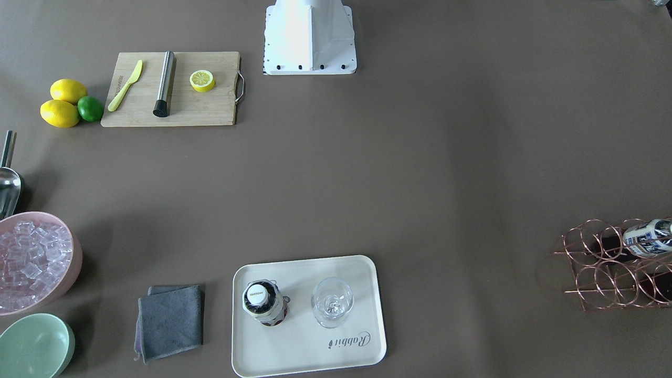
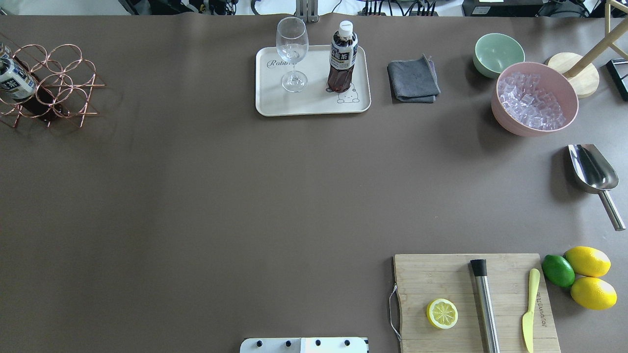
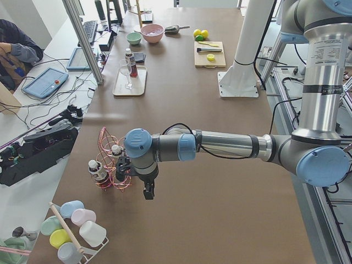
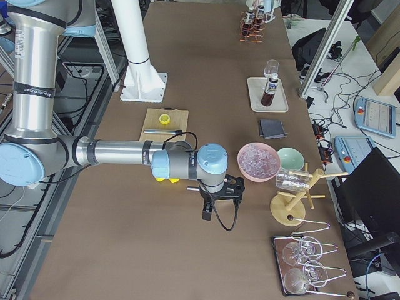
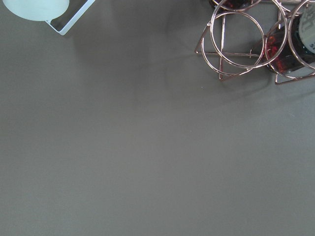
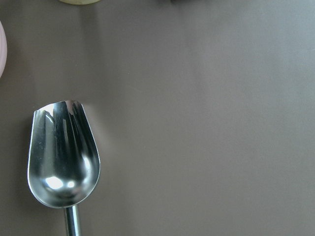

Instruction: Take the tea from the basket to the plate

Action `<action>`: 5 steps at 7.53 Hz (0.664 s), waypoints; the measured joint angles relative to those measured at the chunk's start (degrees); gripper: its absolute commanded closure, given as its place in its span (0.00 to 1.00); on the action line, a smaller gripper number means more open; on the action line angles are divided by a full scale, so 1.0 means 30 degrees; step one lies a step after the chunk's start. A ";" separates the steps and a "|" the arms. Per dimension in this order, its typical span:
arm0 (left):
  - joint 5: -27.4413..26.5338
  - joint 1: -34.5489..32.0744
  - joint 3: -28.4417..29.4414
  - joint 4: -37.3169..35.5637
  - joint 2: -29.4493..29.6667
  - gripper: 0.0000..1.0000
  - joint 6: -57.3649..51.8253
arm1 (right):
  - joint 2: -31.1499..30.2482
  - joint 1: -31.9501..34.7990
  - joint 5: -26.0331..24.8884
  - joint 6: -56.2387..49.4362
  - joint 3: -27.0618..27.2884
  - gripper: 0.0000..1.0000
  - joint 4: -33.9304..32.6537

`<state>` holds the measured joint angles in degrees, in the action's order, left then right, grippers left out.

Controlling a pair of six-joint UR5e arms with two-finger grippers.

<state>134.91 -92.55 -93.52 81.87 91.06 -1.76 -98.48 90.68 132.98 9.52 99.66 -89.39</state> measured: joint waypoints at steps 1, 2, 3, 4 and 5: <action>-0.0001 0.0000 0.0000 0.0007 0.0000 0.02 0.0000 | -0.0059 0.0004 0.0011 -0.0023 0.0030 0.00 0.0037; -0.0001 0.0000 0.0000 0.0002 -0.0001 0.02 0.0000 | -0.0088 0.0006 0.0046 -0.0034 0.0009 0.00 0.0094; -0.0001 0.0000 -0.0006 0.0005 -0.0002 0.02 0.0000 | -0.0094 0.0008 0.0079 -0.0038 -0.0006 0.00 0.0137; -0.0001 0.0000 -0.0006 0.0011 -0.0002 0.02 0.0000 | -0.0086 0.0022 0.0034 -0.0039 0.0019 0.00 0.0111; -0.0001 0.0000 -0.0005 0.0014 -0.0002 0.02 0.0000 | -0.0050 0.0026 -0.0066 -0.0042 0.0037 0.00 0.0069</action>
<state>134.91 -92.55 -93.54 81.91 91.05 -1.76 -98.63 90.76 132.78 9.40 99.78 -89.18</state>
